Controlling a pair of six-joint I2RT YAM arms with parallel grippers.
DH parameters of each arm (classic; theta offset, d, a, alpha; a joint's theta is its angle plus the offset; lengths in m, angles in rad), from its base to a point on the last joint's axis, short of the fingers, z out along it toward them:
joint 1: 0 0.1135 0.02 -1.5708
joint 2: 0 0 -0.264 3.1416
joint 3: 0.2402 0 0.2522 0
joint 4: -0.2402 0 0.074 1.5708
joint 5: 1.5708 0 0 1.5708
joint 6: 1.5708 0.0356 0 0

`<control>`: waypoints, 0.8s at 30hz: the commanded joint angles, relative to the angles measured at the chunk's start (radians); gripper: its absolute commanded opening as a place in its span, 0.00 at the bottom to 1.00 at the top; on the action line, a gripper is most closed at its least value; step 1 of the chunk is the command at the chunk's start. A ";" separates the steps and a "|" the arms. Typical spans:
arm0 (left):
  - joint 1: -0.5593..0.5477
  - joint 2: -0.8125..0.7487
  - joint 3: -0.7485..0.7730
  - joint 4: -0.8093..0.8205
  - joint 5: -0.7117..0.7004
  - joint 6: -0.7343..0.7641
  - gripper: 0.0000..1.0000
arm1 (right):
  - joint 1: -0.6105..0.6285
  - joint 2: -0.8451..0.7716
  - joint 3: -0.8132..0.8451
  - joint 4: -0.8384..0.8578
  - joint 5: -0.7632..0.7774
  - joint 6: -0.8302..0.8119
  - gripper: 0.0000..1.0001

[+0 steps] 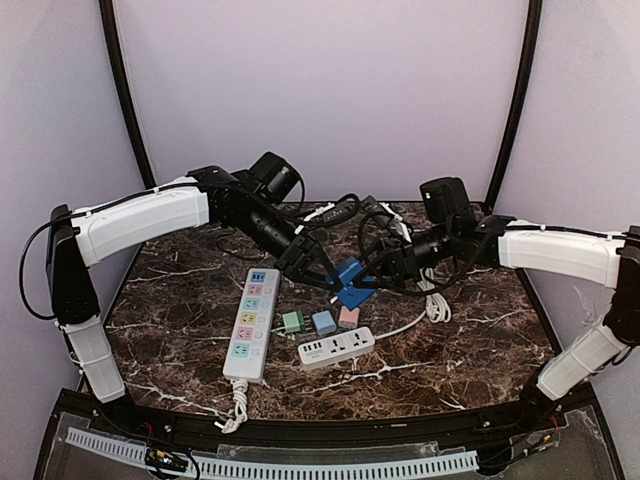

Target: Insert the plug

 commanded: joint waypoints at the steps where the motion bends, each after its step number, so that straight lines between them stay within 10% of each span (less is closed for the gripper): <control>1: -0.004 -0.011 0.023 0.029 0.015 0.014 0.01 | 0.025 0.008 -0.017 0.089 -0.052 0.022 0.48; 10: -0.004 -0.013 0.021 0.038 -0.042 0.027 0.03 | 0.030 -0.002 -0.030 0.085 -0.072 0.035 0.04; 14: -0.004 -0.038 0.007 0.046 -0.095 0.032 0.30 | 0.030 -0.023 -0.038 0.080 -0.024 0.045 0.00; 19: -0.004 -0.092 -0.070 0.103 -0.145 0.016 0.90 | 0.030 -0.076 -0.062 0.078 0.054 0.024 0.00; 24: -0.005 -0.132 -0.116 0.132 -0.170 -0.012 0.99 | 0.029 -0.128 -0.095 0.073 0.142 0.003 0.00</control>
